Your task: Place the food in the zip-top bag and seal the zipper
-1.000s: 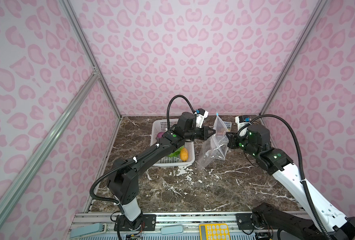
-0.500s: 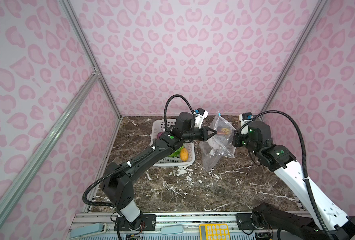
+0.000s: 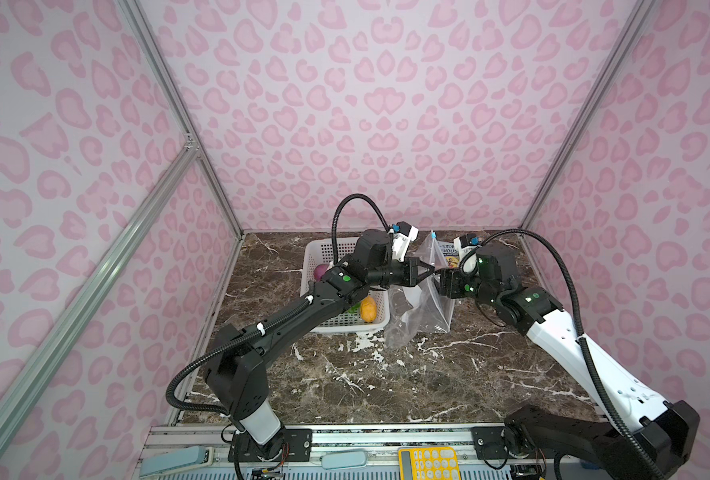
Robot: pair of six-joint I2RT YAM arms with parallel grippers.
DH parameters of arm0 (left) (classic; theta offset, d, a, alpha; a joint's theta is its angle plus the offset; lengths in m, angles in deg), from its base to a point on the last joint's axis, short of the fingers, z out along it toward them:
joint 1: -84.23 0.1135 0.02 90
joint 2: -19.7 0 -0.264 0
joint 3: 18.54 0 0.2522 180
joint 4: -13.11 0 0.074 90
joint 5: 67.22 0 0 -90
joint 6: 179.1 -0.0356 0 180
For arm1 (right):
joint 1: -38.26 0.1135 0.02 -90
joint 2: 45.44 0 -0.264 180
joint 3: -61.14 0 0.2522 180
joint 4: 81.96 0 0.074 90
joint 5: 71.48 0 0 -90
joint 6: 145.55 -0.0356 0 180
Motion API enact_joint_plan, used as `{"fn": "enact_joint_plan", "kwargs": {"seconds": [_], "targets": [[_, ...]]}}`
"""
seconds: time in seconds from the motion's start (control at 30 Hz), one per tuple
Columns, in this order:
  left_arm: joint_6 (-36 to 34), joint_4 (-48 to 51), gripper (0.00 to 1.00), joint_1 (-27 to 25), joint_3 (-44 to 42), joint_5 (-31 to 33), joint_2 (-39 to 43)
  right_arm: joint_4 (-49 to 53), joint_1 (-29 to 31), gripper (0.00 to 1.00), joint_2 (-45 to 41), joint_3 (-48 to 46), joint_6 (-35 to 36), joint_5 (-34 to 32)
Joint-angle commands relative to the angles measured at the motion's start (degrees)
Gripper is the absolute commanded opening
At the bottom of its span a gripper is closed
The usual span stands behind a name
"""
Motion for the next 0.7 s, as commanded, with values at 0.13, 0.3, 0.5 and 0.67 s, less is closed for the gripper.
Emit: {"fn": "enact_joint_plan", "kwargs": {"seconds": [0.13, 0.3, 0.5, 0.67], "targets": [[-0.3, -2.4, 0.03, 0.0, -1.3, 0.8, 2.0, -4.5, 0.3, 0.69, 3.0, -2.1, -3.3, 6.6], [-0.8, -1.8, 0.03, 0.4, -1.7, 1.6, 3.4, 1.1, 0.2, 0.41, 6.5, -0.6, -3.1, 1.0], [-3.1, 1.1, 0.03, 2.6, -3.4, 4.6, 6.9, 21.8, 0.3, 0.34, 9.1, 8.7, 0.9, -29.5], [-6.3, 4.7, 0.03, 2.8, -3.9, 9.5, 7.6, 30.5, 0.4, 0.28, 8.3, 16.4, 3.3, -41.0]]}}
